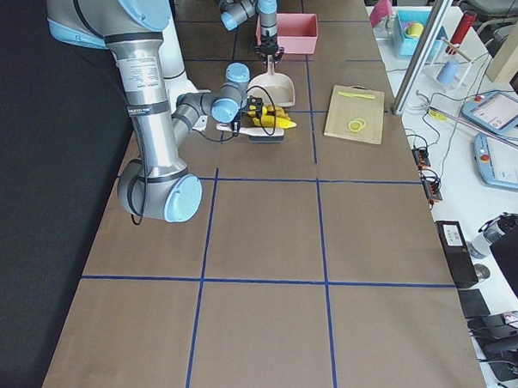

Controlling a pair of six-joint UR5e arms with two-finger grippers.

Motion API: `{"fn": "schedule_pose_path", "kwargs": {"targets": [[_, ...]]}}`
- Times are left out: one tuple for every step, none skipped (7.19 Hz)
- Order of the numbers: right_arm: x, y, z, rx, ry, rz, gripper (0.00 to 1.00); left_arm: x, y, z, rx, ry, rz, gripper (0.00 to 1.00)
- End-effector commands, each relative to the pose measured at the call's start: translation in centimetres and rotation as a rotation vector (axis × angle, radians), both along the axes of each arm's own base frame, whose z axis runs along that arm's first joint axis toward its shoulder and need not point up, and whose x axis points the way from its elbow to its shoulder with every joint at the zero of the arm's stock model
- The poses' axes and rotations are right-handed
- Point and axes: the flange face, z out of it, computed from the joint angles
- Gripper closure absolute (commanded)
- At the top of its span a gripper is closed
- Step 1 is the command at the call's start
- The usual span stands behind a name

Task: Sweep and dump trash into bin
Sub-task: 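Lift the white brush with the right gripper and move it beside the corn, then sweep the corn, potato and ginger into the dustpan with the right gripper's brush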

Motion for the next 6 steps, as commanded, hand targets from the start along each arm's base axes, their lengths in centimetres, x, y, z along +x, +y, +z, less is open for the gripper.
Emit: {"fn": "schedule_pose_path", "kwargs": {"targets": [[-0.3, 0.0, 0.1, -0.004, 0.005, -0.004, 0.98, 0.0, -0.3, -0.2, 0.010, -0.012, -0.035, 0.85], [-0.3, 0.0, 0.2, -0.005, 0.007, -0.004, 0.98, 0.0, -0.4, 0.1, 0.008, -0.017, -0.036, 0.85], [-0.4, 0.1, 0.1, -0.004, 0.005, -0.005, 0.98, 0.0, -0.4, 0.1, 0.007, -0.020, -0.036, 0.85], [-0.9, -0.1, -0.3, -0.002, 0.001, -0.005, 0.98, 0.0, -0.5, 0.2, 0.020, -0.029, -0.049, 0.85], [-2.2, -0.8, -0.8, -0.002, 0.000, -0.004, 0.98, 0.0, -0.6, 0.2, 0.024, -0.031, -0.053, 0.85], [-2.5, -0.8, -1.1, 0.000, -0.004, -0.005, 0.98, 0.1, -0.6, -0.2, 0.026, -0.026, -0.054, 0.85]]}}
